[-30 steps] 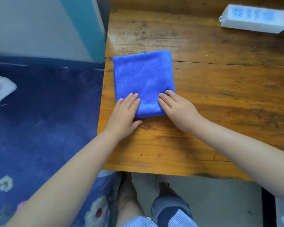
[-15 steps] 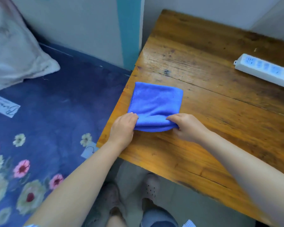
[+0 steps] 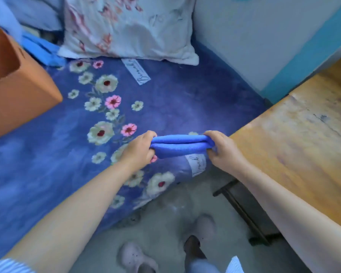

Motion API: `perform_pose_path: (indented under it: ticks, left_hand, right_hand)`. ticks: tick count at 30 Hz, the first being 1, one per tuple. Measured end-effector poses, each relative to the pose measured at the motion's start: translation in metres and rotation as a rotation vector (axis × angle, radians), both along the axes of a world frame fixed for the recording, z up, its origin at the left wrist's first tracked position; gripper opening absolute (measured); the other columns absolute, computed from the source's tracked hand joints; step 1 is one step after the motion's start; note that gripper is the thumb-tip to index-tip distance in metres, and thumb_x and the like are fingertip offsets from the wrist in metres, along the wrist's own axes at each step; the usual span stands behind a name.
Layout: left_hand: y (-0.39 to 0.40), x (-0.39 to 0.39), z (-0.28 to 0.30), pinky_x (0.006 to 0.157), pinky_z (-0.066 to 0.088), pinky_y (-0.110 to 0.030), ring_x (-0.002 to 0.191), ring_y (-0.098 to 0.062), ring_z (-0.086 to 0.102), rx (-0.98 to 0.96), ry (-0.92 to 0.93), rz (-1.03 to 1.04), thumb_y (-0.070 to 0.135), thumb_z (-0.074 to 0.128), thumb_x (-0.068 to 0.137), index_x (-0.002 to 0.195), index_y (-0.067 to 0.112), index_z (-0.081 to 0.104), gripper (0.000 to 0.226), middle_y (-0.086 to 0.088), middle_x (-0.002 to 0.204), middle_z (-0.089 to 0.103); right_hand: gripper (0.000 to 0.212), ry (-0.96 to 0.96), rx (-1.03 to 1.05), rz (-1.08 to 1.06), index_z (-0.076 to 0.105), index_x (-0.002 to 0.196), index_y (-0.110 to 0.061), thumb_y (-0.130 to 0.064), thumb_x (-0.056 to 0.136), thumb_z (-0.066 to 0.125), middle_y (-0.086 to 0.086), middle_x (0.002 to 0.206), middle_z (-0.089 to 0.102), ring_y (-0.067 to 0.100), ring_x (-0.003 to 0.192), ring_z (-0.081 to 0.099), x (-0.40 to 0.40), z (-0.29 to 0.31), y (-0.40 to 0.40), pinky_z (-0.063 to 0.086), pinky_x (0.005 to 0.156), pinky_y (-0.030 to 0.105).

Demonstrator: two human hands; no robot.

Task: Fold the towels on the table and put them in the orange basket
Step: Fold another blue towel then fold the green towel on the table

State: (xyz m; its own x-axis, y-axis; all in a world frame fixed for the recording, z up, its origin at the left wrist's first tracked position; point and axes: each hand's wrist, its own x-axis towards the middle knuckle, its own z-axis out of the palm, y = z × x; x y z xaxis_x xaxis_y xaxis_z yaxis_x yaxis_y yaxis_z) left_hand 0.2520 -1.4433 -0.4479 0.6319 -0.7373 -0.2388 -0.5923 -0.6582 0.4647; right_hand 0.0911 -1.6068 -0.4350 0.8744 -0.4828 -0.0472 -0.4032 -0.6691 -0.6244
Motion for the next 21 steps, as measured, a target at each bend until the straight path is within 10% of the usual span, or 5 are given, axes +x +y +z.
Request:
perform_pose_path:
  ticks: [10,15,21]
  left_hand:
    - [0.258,0.097,0.051,0.072,0.039,-0.031,0.083,-0.029,0.051,-0.220,-0.020,0.480,0.001,0.047,0.081,0.106,0.011,0.052,0.027,-0.007,0.092,0.059]
    - [0.339,0.130,0.073,0.058,0.037,0.000,0.066,-0.003,0.051,-0.448,0.023,0.637,-0.003,0.051,0.084,0.102,0.007,0.054,0.021,0.009,0.079,0.054]
    - [0.389,0.175,0.093,0.061,0.042,0.002,0.073,0.005,0.054,-0.738,0.147,0.865,-0.001,0.054,0.086,0.103,0.011,0.059,0.022,0.015,0.081,0.059]
  right_hand:
    - [0.034,-0.120,0.317,0.111,0.050,0.115,-0.005,0.006,0.083,0.047,0.001,0.098,0.055,0.017,0.086,0.050,0.158,0.039,0.216,0.037,0.071,0.014]
    - [0.030,-0.195,0.467,0.136,0.055,0.099,-0.017,0.006,0.083,0.046,-0.005,0.083,0.057,0.013,0.077,0.053,0.212,0.063,0.286,0.042,0.070,0.016]
    - [0.041,-0.215,0.617,0.257,0.047,0.092,-0.043,-0.003,0.092,0.039,-0.013,0.088,0.053,-0.002,0.080,0.048,0.273,0.084,0.333,0.037,0.075,0.018]
